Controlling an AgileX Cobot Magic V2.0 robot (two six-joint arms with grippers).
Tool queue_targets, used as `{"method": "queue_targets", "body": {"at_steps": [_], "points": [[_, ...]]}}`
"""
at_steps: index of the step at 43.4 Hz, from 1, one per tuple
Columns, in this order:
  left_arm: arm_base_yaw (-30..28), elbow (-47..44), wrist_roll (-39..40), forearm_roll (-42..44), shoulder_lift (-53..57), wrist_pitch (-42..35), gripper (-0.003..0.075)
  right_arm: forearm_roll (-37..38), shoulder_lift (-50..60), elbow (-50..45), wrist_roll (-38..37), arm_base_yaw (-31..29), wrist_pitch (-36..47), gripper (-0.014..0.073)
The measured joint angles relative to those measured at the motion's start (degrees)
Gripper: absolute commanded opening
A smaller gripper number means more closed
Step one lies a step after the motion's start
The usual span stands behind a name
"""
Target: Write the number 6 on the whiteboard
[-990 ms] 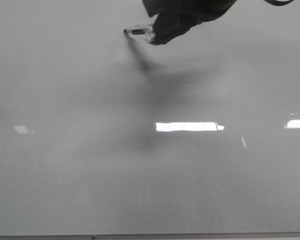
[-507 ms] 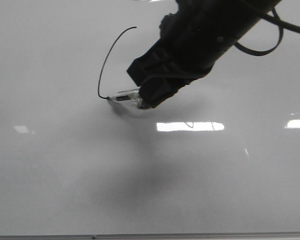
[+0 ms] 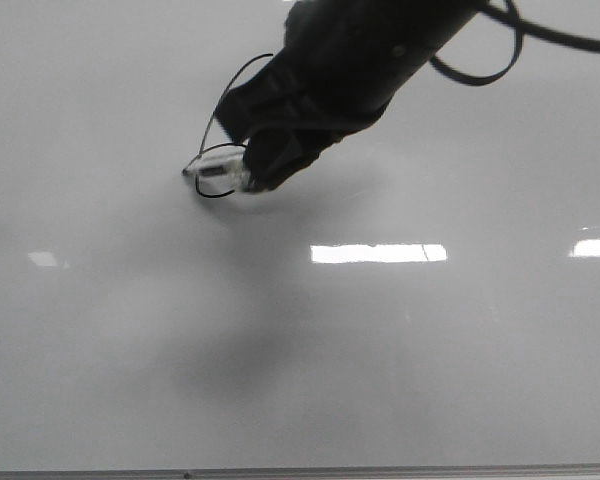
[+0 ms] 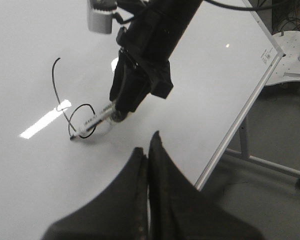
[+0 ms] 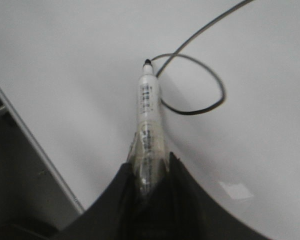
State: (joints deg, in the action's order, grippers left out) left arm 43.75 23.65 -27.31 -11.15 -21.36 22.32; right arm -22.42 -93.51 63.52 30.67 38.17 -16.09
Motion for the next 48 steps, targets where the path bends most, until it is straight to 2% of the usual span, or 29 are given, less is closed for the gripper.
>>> {"method": "queue_targets", "body": {"at_steps": [7,14,18,25,28,33,39,48], "points": [[0.0,0.0,0.0,0.0,0.0,0.0,-0.0020,1.5,7.1,-4.5,0.1,2.1,-2.3,-0.0060],[0.0,1.3,0.0,0.8,-1.8,2.8,-0.0003,6.2,14.9,-7.7,1.6,2.2,-11.0,-0.0060],[0.0,4.4,-1.1,1.9,-6.7,7.9,0.0086,8.0,17.3,-8.0,2.5,2.2,-15.4,-0.0060],[0.6,11.1,-6.6,2.7,-19.0,13.6,0.0363,8.9,21.9,-8.1,5.5,3.7,-19.4,-0.0060],[1.6,14.4,-8.9,2.9,-24.3,14.0,0.0428,9.0,23.6,-8.1,6.5,5.2,-20.8,-0.0060],[4.4,19.6,-12.9,3.5,-31.7,14.0,0.0429,9.0,25.6,-8.1,7.3,7.8,-22.0,-0.0060],[8.3,24.1,-14.1,6.0,-39.3,13.5,0.0426,9.0,26.5,-8.1,7.3,10.4,-22.1,-0.0060],[10.7,27.2,-14.4,7.0,-45.6,12.3,0.0338,9.0,26.5,-8.1,7.4,12.5,-22.1,-0.0060]]}}
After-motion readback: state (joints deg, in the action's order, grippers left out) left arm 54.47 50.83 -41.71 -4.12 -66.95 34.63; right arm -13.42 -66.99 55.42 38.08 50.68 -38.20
